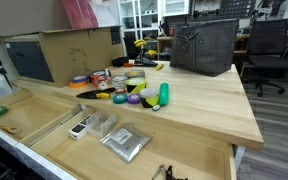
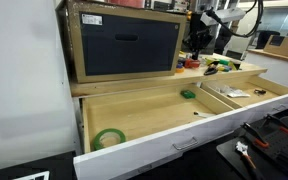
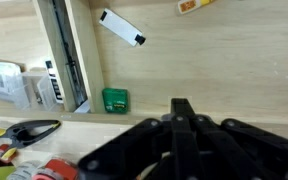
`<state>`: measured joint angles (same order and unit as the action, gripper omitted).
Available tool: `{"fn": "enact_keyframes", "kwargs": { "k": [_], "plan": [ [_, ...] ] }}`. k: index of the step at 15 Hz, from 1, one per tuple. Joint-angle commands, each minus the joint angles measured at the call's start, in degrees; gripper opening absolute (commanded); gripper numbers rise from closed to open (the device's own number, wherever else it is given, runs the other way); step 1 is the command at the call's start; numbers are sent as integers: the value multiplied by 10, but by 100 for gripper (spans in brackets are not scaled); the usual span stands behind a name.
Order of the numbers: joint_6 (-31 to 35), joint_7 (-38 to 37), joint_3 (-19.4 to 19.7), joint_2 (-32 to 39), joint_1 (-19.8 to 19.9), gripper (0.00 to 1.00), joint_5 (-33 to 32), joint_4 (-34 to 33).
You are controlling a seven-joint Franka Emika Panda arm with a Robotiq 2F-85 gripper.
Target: Put the green tape in the left open drawer
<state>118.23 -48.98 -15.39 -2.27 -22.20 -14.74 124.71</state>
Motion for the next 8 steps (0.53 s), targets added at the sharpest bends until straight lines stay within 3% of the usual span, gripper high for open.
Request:
{"fn": "enact_keyframes", "kwargs": {
  "k": [1, 8],
  "plan": [
    [-1, -2, -6, -11, 29, 28, -22, -6],
    [6, 33, 43, -48, 107, 80, 0, 23]
  ]
}}
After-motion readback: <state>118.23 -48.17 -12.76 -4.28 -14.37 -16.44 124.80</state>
